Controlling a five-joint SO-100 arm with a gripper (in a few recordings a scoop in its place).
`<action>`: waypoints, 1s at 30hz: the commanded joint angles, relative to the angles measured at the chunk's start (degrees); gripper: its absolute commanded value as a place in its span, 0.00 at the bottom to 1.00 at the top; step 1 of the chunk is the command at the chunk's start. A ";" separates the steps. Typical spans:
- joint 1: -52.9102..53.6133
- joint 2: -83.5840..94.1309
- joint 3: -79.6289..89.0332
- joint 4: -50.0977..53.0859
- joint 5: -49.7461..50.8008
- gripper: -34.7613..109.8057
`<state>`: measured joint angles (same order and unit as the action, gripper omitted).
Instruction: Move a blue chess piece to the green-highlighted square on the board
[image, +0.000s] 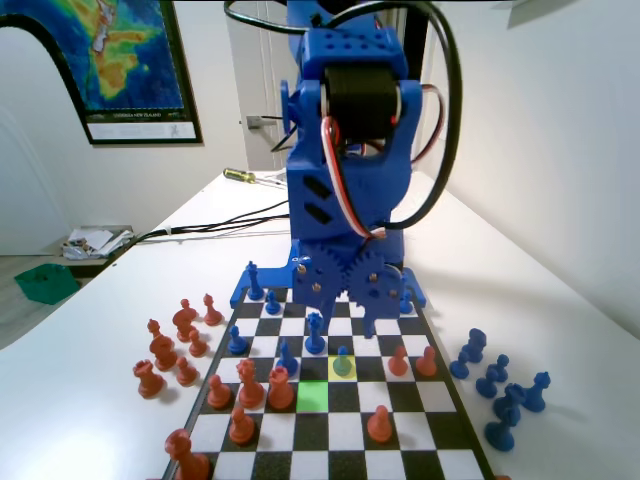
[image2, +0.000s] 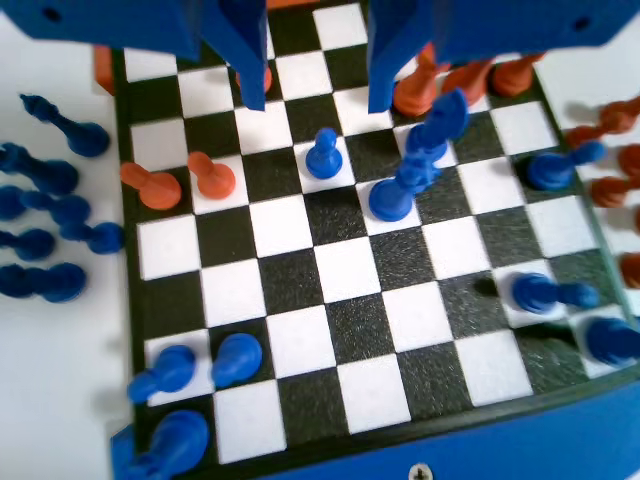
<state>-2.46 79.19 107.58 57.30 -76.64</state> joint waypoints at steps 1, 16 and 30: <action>-1.23 0.18 -1.93 -0.62 -2.29 0.34; -2.72 -3.08 0.97 -5.19 -6.33 0.33; -1.14 -3.96 2.72 -6.68 -8.96 0.33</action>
<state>-4.22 73.83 110.13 50.27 -84.38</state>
